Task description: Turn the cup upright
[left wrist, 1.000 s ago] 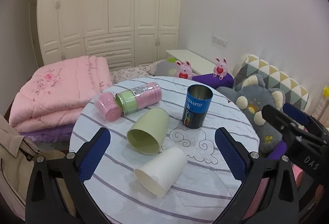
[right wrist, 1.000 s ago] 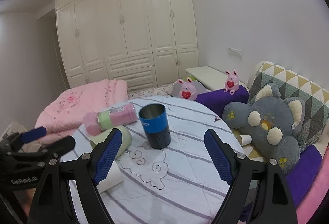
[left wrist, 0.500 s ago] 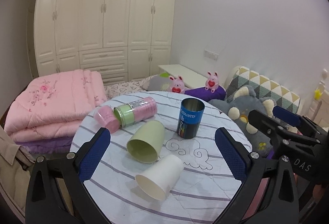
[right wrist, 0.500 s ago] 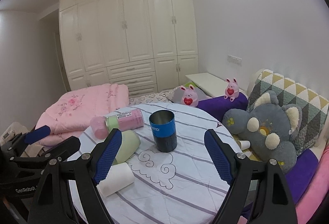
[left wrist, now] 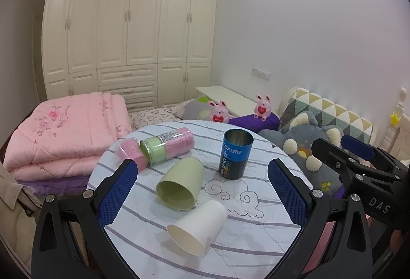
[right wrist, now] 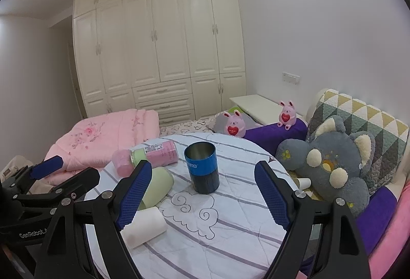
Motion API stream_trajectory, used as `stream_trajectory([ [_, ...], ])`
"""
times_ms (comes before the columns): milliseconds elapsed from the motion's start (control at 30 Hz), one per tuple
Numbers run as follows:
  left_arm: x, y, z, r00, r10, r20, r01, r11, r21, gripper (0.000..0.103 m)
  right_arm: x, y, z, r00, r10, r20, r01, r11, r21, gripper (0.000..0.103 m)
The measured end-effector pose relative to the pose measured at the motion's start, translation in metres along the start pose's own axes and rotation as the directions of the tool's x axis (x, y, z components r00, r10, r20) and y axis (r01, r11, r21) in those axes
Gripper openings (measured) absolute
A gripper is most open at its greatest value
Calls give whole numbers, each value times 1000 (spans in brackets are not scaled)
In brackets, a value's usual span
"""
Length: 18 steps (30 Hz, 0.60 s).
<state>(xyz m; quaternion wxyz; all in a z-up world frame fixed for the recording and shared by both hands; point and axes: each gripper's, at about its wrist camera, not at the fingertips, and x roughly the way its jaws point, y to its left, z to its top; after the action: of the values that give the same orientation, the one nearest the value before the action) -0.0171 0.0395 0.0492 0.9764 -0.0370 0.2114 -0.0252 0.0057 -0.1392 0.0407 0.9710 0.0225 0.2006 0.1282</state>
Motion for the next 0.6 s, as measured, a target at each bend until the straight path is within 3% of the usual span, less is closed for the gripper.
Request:
stream_trajectory([
  [600, -3, -4, 0, 999, -5, 44, 5, 1000, 8, 103, 1, -6, 0, 999, 15, 32, -15, 1000, 14, 84],
])
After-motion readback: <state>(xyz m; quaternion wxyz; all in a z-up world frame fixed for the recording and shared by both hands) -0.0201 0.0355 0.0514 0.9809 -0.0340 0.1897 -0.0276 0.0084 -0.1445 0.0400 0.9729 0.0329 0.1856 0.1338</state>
